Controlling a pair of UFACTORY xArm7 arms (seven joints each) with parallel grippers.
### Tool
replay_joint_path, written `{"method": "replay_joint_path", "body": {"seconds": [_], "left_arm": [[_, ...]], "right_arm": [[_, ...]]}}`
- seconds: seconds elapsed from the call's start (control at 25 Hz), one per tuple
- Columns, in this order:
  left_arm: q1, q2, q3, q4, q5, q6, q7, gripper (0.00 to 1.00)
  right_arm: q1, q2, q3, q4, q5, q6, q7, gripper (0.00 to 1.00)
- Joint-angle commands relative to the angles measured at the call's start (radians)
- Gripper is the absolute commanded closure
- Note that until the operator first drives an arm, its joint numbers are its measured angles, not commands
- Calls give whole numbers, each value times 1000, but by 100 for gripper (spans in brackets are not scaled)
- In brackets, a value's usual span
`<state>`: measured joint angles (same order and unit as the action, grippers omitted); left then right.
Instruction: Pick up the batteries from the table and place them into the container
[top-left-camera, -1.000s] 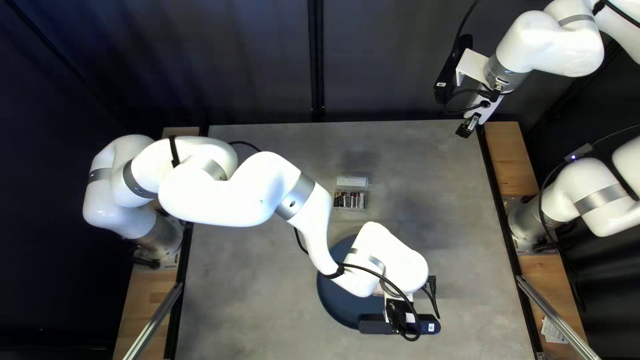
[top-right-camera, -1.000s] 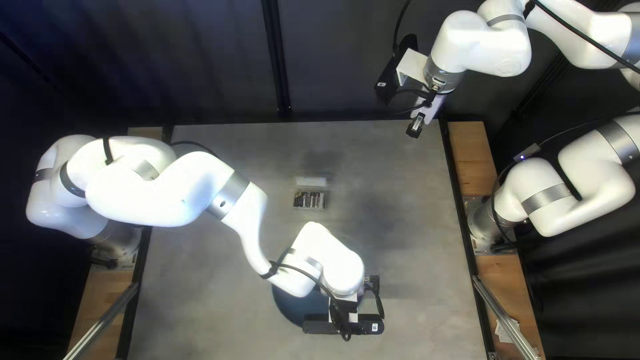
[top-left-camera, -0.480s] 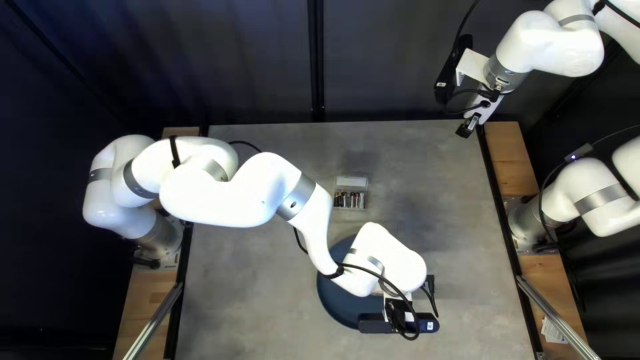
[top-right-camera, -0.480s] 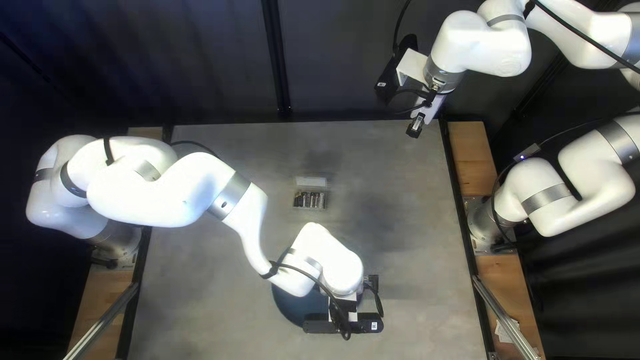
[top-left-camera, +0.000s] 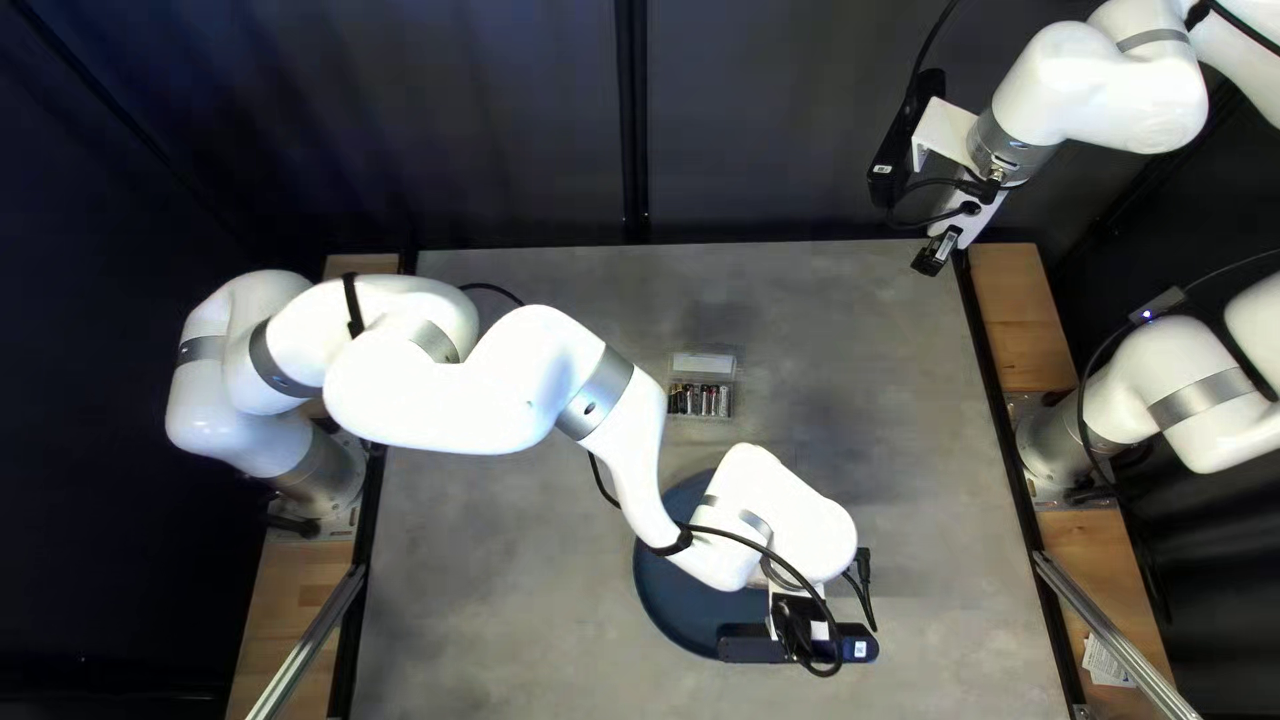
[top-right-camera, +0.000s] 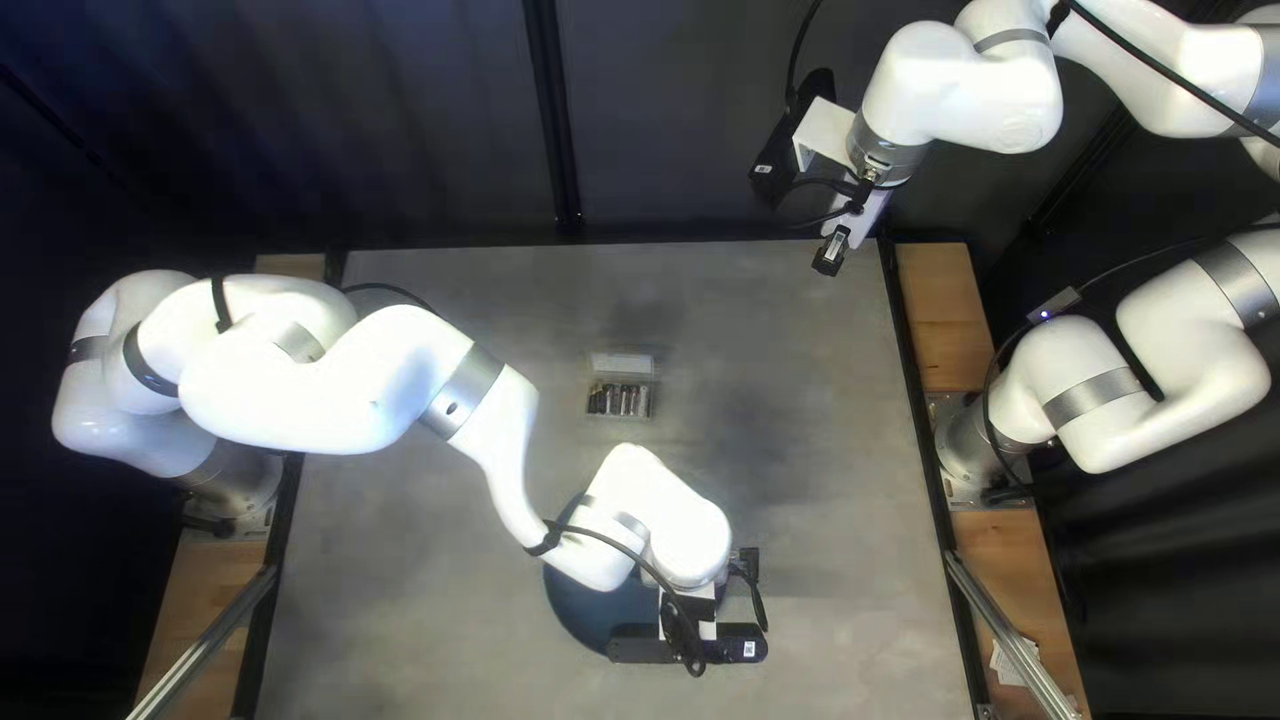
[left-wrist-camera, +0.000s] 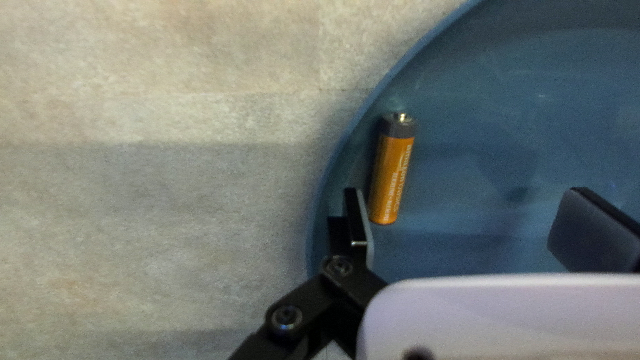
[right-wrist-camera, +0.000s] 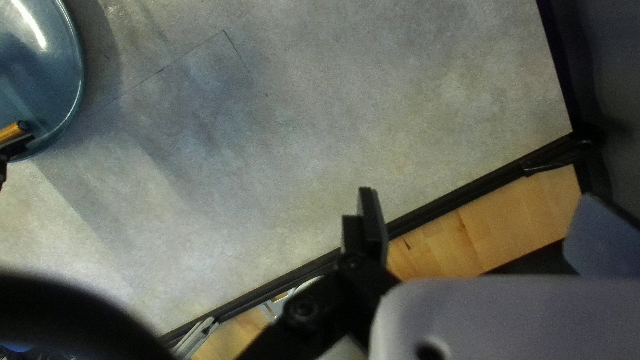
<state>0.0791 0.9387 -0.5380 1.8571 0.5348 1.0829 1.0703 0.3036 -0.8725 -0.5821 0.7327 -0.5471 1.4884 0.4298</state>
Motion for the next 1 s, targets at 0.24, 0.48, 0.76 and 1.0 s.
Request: {"method": "replay_joint_path", "body": {"seconds": [0.24,0.48,0.76,1.0], "left_arm": [[-15,9,4,23,2,24,0,100],[-27,-54,-1,1,-30,65,-102,100],[-35,-157,59,-105,-131,62,-587,0],[-141,-175,133,-106,-173,58,-1104,0]], "right_arm": [[0,0,0,0,0,0,0,0],[0,0,0,0,0,0,0,0],[0,0,0,0,0,0,0,0],[0,0,0,0,0,0,0,0]]}}
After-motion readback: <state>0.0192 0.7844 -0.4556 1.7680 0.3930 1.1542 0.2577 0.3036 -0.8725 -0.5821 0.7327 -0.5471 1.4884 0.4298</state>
